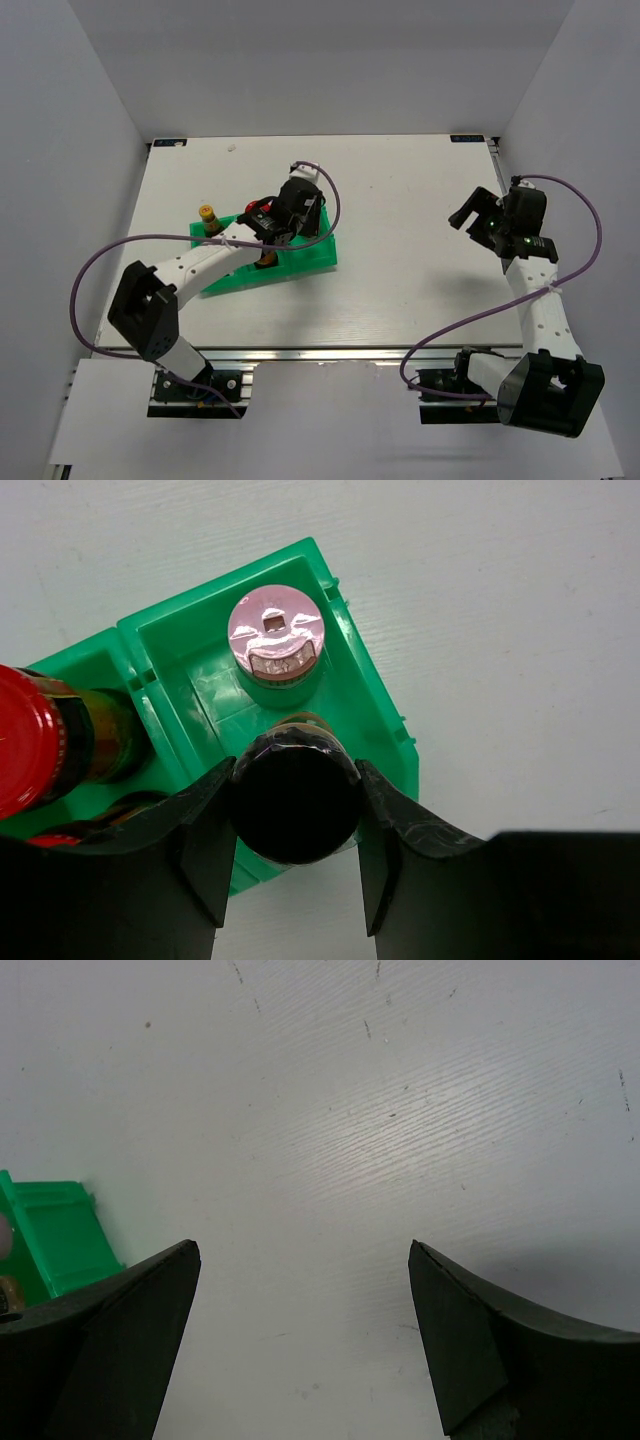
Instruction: Organize the condiment bottles
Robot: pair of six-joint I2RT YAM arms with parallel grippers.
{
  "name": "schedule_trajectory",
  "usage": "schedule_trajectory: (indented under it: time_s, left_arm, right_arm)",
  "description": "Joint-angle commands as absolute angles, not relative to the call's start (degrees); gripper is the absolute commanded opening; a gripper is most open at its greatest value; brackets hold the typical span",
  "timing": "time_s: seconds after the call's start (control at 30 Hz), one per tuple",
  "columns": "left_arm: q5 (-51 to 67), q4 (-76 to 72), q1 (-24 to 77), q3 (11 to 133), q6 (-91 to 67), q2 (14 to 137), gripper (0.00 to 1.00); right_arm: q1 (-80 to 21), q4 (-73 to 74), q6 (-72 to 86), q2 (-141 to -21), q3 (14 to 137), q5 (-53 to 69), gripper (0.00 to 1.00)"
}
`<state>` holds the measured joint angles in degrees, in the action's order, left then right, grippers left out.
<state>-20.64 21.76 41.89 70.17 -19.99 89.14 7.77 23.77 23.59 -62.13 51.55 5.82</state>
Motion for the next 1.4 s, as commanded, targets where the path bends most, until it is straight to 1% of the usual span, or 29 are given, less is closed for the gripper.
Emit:
schedule_trajectory:
  time_s: [0.0,0.37,0.47,0.67,0.8,0.9,0.93,0.97,1.0,1.1,1.13,1.17,1.23,1.27,1.37]
  left_arm:
    - [-18.20,19.78,41.22,70.84,-21.09,90.26,0.21]
    - [-14.85,18.46,41.04,71.37,-21.53,95.97,0.22]
    - [-15.99,19.16,41.04,71.72,-21.36,97.20,0.23]
    - [-14.59,19.42,41.04,71.54,-21.27,98.44,0.26]
    - [-14.77,19.60,41.04,71.89,-21.27,98.70,0.36]
    - [-14.06,19.86,41.04,72.07,-21.18,98.88,0.42]
    - [-13.89,19.95,41.04,72.24,-21.18,98.88,0.46]
    - [-13.80,20.13,41.04,72.25,-21.18,98.88,0.46]
    - [-13.80,20.39,41.04,72.25,-21.01,98.96,0.50]
    - [-13.89,21.27,41.04,72.51,-21.01,98.44,0.52]
    - [-13.80,21.27,41.13,72.42,-20.92,98.26,0.60]
    - [-13.36,21.27,41.05,72.33,-20.92,98.17,0.65]
    - [-12.92,21.27,41.04,72.25,-20.83,97.74,0.67]
    - [-12.83,21.27,41.04,72.25,-20.92,97.65,0.74]
    - [-12.83,21.97,41.04,72.60,-20.92,97.30,0.78]
  right_arm:
    - [7.91,21.88,23.20,-62.58,51.15,6.59,0.89]
    - [7.91,21.71,22.94,-63.37,51.33,6.86,0.89]
    - [8.00,21.53,22.94,-63.46,51.33,7.03,0.89]
    - [8.00,21.44,23.03,-64.33,51.50,8.00,0.89]
    - [8.00,21.44,22.77,-64.34,51.50,8.53,0.89]
    - [8.00,21.62,22.59,-64.16,51.50,8.09,0.89]
    - [7.91,21.71,22.59,-64.16,51.59,7.91,0.89]
    - [8.00,21.88,22.24,-64.16,51.77,7.91,0.89]
    - [7.91,22.06,22.24,-64.16,51.85,7.74,0.89]
    - [8.00,22.15,22.15,-64.07,51.86,7.82,0.89]
    - [7.91,22.15,22.15,-63.99,51.77,7.82,0.89]
    - [8.00,22.15,22.06,-63.90,51.77,7.74,0.89]
    - [7.91,22.06,22.06,-63.81,51.68,7.65,0.89]
    - [7.91,22.06,22.06,-63.81,51.68,7.65,0.89]
    - [8.00,22.06,21.97,-63.72,51.59,7.47,0.89]
